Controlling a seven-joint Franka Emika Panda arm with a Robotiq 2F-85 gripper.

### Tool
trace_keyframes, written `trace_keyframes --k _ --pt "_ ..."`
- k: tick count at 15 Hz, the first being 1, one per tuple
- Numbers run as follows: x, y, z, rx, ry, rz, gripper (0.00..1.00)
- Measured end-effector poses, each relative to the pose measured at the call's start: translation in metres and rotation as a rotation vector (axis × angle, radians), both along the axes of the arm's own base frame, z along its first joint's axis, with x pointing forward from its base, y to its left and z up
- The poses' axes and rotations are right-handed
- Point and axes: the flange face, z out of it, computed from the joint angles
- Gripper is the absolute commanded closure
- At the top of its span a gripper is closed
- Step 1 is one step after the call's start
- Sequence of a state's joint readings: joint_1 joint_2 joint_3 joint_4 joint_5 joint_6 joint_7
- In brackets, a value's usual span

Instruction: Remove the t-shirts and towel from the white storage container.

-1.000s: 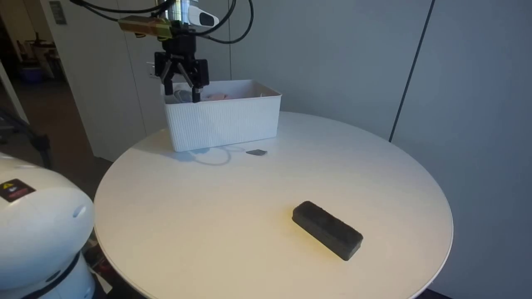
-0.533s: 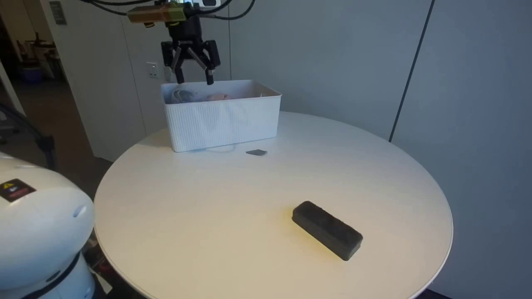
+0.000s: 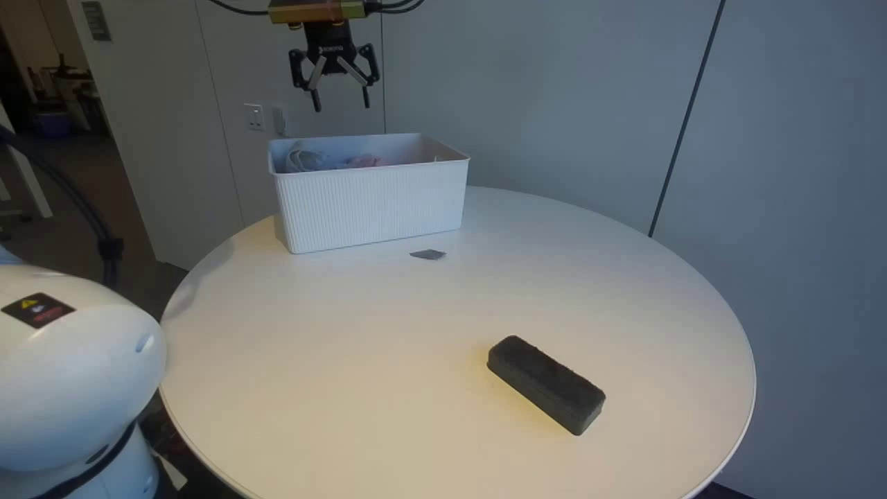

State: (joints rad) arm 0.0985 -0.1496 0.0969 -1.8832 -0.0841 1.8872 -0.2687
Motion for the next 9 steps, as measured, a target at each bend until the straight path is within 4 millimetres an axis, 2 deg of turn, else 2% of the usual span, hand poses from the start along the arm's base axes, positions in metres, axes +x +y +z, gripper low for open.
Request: trace_keyframes --k 4,9 --pt "0.055 0.027 -0.051 -0.016 0.071 0.210 0.00" --pt "0.100 0.057 -0.120 -0.011 0.112 0.429 0.00"
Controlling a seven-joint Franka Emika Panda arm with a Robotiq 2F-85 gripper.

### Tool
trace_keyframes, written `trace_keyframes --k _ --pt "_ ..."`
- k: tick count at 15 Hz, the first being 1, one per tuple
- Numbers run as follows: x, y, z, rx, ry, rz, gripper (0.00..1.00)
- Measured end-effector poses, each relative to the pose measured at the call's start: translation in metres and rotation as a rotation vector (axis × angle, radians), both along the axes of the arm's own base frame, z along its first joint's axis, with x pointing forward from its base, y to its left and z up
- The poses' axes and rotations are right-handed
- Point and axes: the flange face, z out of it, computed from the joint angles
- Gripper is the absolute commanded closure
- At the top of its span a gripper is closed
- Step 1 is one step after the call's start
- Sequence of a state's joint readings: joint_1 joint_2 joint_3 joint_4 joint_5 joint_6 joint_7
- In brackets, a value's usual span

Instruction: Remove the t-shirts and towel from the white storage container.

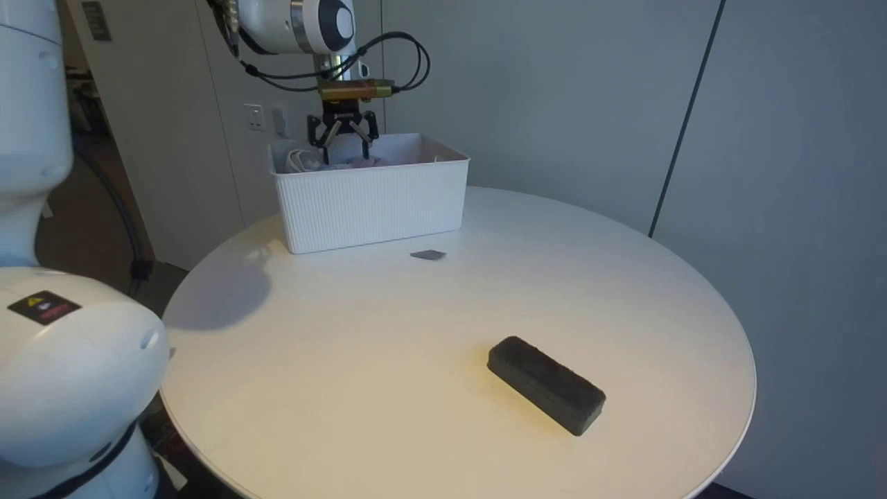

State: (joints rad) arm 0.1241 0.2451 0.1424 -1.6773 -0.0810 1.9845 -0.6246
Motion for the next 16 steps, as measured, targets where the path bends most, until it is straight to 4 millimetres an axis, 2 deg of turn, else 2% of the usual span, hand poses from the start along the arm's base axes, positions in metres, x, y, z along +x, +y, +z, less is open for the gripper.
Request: trace_keyframes --k 2,5,6,7,16 --pt "0.013 0.007 -0.019 0.019 -0.001 0.053 0.00" --pt "0.025 0.007 -0.040 0.021 0.011 0.095 0.00" --pt "0.028 0.005 -0.044 0.021 0.015 0.102 0.25" --pt "0.030 0.002 -0.047 0.021 0.019 0.104 0.26" --pt "0.034 -0.022 -0.053 0.036 0.063 0.060 0.88"
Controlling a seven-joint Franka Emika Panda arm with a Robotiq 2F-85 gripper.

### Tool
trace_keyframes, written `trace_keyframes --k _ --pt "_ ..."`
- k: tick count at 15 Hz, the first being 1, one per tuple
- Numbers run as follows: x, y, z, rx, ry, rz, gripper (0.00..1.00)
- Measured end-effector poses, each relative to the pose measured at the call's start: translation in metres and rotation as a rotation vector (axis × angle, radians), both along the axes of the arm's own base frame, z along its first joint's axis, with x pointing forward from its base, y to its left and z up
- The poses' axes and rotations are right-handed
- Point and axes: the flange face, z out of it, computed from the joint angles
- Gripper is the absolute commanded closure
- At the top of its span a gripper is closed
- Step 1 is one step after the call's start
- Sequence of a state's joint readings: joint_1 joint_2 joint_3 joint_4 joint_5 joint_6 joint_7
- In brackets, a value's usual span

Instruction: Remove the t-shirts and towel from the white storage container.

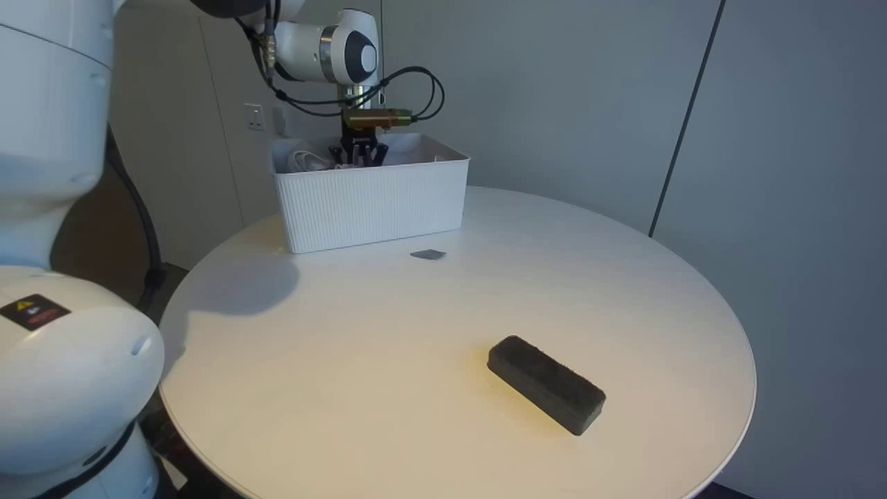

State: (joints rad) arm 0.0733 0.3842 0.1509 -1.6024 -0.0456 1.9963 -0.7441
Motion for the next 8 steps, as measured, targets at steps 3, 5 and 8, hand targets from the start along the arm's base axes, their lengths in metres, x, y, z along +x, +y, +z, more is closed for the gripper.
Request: trace_keyframes --k 3,5,8 --pt "0.002 -0.005 0.004 0.012 -0.001 -0.014 0.96" --pt "0.004 -0.003 0.015 0.021 -0.021 -0.015 0.93" --pt "0.001 0.002 0.050 0.037 -0.076 -0.013 0.93"
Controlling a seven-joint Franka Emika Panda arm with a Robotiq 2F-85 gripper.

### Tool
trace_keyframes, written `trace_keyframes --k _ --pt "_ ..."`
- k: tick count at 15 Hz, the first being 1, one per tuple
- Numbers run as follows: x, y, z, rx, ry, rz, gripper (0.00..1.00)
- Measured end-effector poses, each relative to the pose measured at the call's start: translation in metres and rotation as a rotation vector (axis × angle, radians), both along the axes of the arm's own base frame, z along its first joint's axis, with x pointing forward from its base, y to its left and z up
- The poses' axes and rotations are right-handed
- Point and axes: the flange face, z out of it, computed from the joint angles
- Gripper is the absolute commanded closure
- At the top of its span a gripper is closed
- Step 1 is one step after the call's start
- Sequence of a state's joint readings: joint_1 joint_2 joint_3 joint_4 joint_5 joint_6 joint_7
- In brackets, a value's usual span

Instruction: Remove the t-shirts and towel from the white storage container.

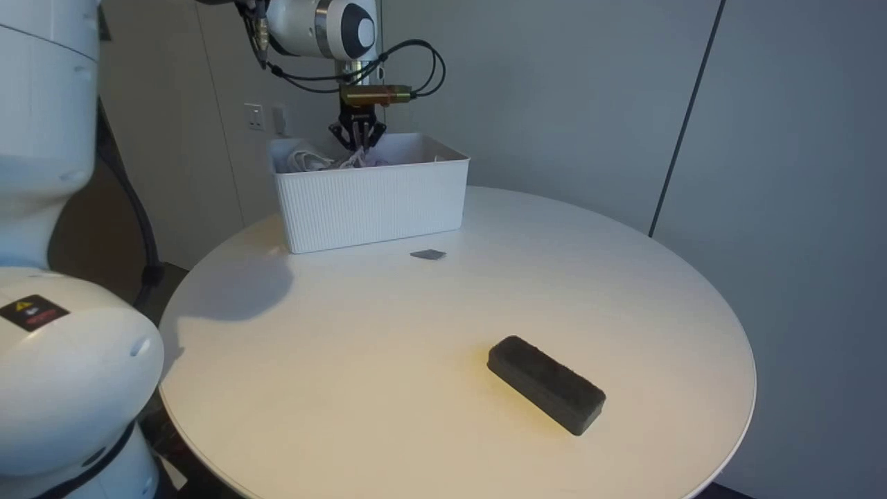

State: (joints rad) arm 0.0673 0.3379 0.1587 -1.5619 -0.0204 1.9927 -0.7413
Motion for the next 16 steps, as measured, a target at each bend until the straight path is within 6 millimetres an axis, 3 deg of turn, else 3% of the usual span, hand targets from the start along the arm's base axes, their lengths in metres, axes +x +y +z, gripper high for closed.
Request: trace_keyframes --k 8,11,16 --pt "-0.031 0.006 0.131 -0.086 -0.310 -0.038 0.93" --pt "-0.065 0.002 0.194 -0.122 -0.434 -0.101 0.93" --pt "-0.149 -0.021 0.291 -0.177 -0.640 -0.254 0.94"
